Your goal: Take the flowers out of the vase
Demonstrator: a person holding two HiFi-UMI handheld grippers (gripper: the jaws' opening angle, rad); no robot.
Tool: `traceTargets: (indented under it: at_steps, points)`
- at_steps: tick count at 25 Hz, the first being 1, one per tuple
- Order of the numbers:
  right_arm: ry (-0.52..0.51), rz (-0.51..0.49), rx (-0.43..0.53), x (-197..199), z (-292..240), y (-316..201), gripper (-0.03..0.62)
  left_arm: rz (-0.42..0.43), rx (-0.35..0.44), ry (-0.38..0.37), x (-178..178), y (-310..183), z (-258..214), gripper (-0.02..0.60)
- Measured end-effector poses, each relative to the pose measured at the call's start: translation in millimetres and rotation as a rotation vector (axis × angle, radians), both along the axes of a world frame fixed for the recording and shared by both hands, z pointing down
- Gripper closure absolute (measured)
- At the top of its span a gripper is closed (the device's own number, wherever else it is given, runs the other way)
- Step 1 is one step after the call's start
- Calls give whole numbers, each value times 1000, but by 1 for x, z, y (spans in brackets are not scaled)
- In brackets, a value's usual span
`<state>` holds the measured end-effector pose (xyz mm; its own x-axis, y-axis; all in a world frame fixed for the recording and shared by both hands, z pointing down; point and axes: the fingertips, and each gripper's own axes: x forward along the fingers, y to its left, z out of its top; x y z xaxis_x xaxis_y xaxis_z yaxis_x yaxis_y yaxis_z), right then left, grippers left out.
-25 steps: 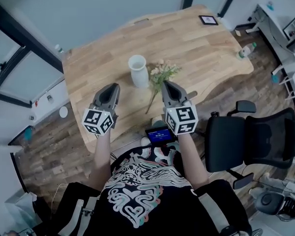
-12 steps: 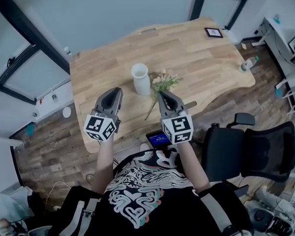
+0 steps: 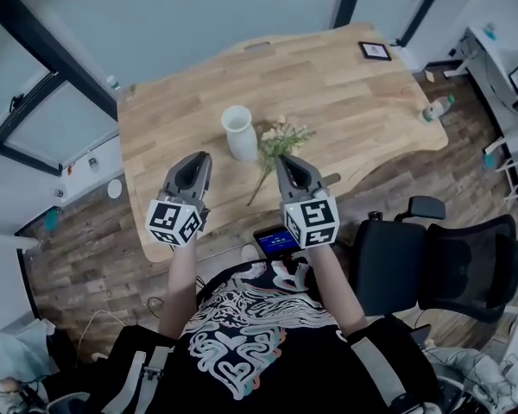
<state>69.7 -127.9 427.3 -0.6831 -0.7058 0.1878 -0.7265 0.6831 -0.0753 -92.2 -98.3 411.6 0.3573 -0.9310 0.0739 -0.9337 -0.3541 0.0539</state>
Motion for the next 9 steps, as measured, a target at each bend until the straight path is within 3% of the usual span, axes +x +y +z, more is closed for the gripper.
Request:
traceTargets:
  at_steps: [9]
  points:
    - [-5,23,-6,7,1,-12,589,9,-6,-10,3,-13,5,551]
